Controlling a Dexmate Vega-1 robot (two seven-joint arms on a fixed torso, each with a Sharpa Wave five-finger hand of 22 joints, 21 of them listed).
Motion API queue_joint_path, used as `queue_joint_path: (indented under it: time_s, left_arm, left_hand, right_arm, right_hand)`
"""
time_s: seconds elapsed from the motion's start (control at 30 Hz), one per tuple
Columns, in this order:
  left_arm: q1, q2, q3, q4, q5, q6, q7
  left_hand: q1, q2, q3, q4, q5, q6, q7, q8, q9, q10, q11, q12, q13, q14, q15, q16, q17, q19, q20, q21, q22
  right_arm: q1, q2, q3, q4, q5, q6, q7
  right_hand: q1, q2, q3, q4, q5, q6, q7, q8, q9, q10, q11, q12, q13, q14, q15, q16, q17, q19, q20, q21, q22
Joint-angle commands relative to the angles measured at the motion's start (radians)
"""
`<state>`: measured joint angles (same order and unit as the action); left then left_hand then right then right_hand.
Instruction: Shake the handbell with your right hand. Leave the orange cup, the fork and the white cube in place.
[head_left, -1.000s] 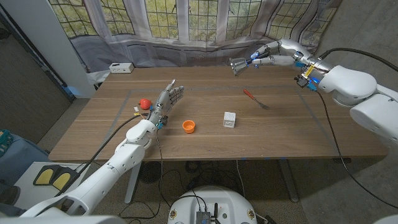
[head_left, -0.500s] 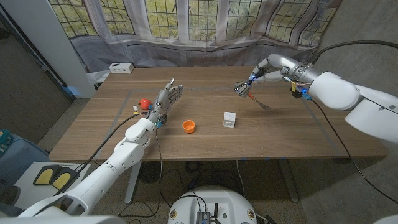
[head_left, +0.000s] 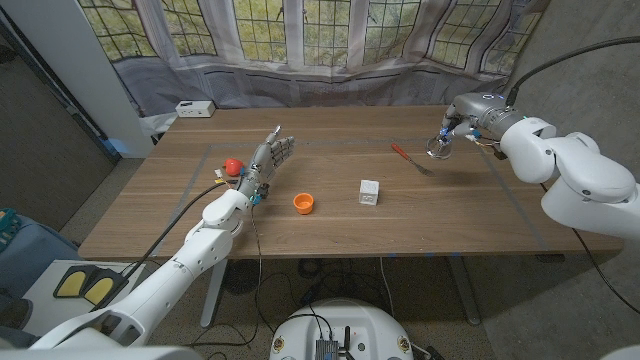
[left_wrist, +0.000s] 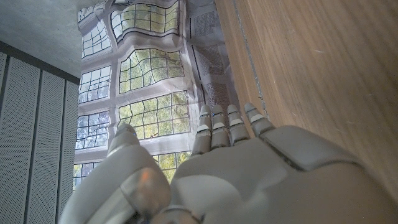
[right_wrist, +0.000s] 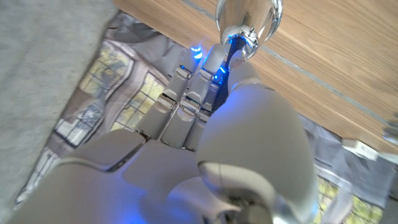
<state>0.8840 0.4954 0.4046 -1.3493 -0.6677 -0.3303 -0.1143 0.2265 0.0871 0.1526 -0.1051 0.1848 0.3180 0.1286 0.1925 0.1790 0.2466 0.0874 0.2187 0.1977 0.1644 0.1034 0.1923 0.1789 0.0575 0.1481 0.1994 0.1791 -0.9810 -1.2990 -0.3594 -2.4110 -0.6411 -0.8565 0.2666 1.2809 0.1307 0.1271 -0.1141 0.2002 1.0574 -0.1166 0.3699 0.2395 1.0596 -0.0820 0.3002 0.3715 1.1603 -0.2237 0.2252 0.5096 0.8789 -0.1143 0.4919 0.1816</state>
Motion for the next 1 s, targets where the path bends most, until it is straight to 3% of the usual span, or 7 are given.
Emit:
queue_joint_path:
  time_s: [0.03, 0.13, 0.53, 0.9, 1.0]
  left_arm:
    - [-0.01, -0.012, 0.006, 0.013, 0.001, -0.003, 0.0]
    - [-0.012, -0.014, 0.008, 0.014, 0.0, 0.0, -0.001]
    - [-0.008, -0.022, 0.009, 0.016, -0.001, -0.006, 0.004]
    - [-0.004, -0.021, 0.009, 0.011, -0.003, -0.003, 0.004]
    - [-0.002, -0.02, 0.01, 0.009, -0.004, 0.001, 0.004]
  left_hand:
    - [0.002, 0.006, 0.005, 0.0, 0.0, 0.009, -0.003, 0.0, 0.003, 0.006, -0.002, -0.003, 0.002, 0.007, 0.001, -0.003, 0.002, -0.004, 0.002, 0.0, 0.002]
    - [0.002, 0.006, 0.005, 0.0, 0.0, 0.01, -0.003, 0.0, 0.003, 0.007, -0.003, -0.002, 0.002, 0.007, 0.001, -0.003, 0.002, -0.004, 0.003, 0.0, 0.002]
    - [0.001, 0.006, 0.006, 0.0, 0.0, 0.012, -0.002, 0.001, 0.003, 0.008, -0.003, -0.002, 0.002, 0.008, 0.003, -0.002, 0.002, -0.005, 0.004, 0.0, 0.002]
    - [0.001, 0.006, 0.007, -0.001, 0.0, 0.013, -0.002, 0.0, 0.003, 0.009, -0.001, -0.002, 0.002, 0.008, 0.003, -0.003, 0.002, -0.006, 0.005, -0.001, 0.002]
    - [0.001, 0.006, 0.007, -0.001, 0.0, 0.014, -0.002, 0.001, 0.003, 0.011, -0.001, -0.002, 0.002, 0.008, 0.004, -0.003, 0.002, -0.005, 0.004, 0.0, 0.002]
  right_arm:
    - [0.077, 0.073, -0.15, 0.083, -0.875, -0.103, 0.418]
    - [0.044, 0.117, -0.093, 0.098, -0.961, -0.046, 0.465]
    - [-0.041, 0.257, 0.122, 0.102, -1.114, 0.187, 0.542]
    - [-0.083, 0.359, 0.24, 0.084, -1.185, 0.328, 0.537]
    - [-0.087, 0.397, 0.262, 0.072, -1.139, 0.356, 0.542]
  right_hand:
    - [0.005, 0.003, -0.005, 0.001, 0.01, 0.007, -0.014, 0.001, 0.002, 0.032, -0.034, 0.001, 0.019, -0.019, -0.012, -0.009, -0.002, -0.011, -0.057, 0.002, 0.001]
    - [0.006, 0.002, -0.006, 0.0, 0.012, 0.011, -0.026, 0.003, 0.002, 0.026, -0.06, -0.004, 0.02, -0.028, -0.013, -0.013, -0.003, -0.02, -0.059, 0.0, 0.001]
    - [0.007, -0.001, -0.014, 0.0, 0.021, 0.015, -0.042, 0.006, -0.002, 0.03, -0.07, -0.01, 0.021, -0.046, -0.015, -0.019, -0.016, -0.029, -0.064, -0.003, 0.002]
    - [0.003, -0.001, -0.023, 0.004, 0.028, 0.019, -0.053, 0.008, -0.006, 0.034, -0.089, -0.017, 0.023, -0.057, -0.015, -0.02, -0.026, -0.037, -0.067, -0.006, 0.002]
    - [0.003, -0.001, -0.025, 0.004, 0.031, 0.019, -0.055, 0.009, -0.007, 0.034, -0.094, -0.021, 0.022, -0.062, -0.016, -0.021, -0.028, -0.035, -0.067, -0.005, 0.002]
